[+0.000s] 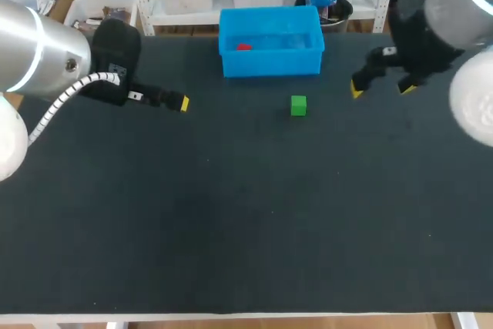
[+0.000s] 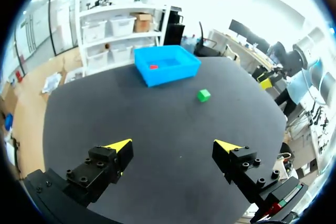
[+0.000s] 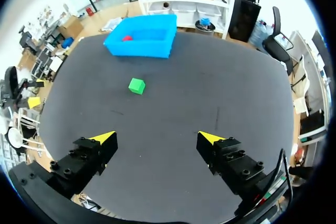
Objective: Use the left arm to pick the red cube and place it into the blue plastic box first, then use the right arm to grasp the green cube and put it into the same blue plastic box after the first action is fully finished.
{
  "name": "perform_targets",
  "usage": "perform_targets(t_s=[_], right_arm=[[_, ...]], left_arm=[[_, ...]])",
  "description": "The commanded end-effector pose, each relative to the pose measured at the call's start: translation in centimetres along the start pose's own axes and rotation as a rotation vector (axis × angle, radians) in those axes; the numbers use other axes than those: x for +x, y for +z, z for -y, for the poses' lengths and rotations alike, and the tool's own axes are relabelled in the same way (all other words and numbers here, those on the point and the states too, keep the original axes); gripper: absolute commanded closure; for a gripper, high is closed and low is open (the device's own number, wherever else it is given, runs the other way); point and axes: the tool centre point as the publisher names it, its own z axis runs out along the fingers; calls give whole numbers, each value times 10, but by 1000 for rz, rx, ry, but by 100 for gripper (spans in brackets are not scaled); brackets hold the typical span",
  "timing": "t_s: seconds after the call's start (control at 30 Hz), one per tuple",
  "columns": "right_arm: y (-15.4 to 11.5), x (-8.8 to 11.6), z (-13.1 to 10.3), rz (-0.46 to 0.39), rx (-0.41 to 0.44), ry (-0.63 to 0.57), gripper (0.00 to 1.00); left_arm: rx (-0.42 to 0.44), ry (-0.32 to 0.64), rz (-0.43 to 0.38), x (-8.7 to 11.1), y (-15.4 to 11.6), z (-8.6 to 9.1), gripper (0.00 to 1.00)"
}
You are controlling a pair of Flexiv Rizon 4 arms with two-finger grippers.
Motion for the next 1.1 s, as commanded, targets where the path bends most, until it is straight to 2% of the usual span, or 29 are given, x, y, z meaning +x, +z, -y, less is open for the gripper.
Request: perform_targets(t_s=[0.03, 0.33, 0.53, 0.77, 0.83, 1.1], right_arm=[[15, -2, -13, -13, 157, -1, 0], [39, 6, -22, -57, 189, 3, 0], [58, 12, -34, -90, 171, 0, 0], [71, 17, -37, -116, 150, 29, 0], [74, 20, -37, -124, 120, 44, 0], [85, 27, -40, -154, 111, 45, 0]], left_arm=[[6, 1, 2, 0, 0, -1, 0], [6, 1, 2, 0, 0, -1, 0], [6, 1, 2, 0, 0, -1, 0], [6, 1, 2, 0, 0, -1, 0], [6, 1, 2, 0, 0, -1, 0], [6, 1, 2, 0, 0, -1, 0]])
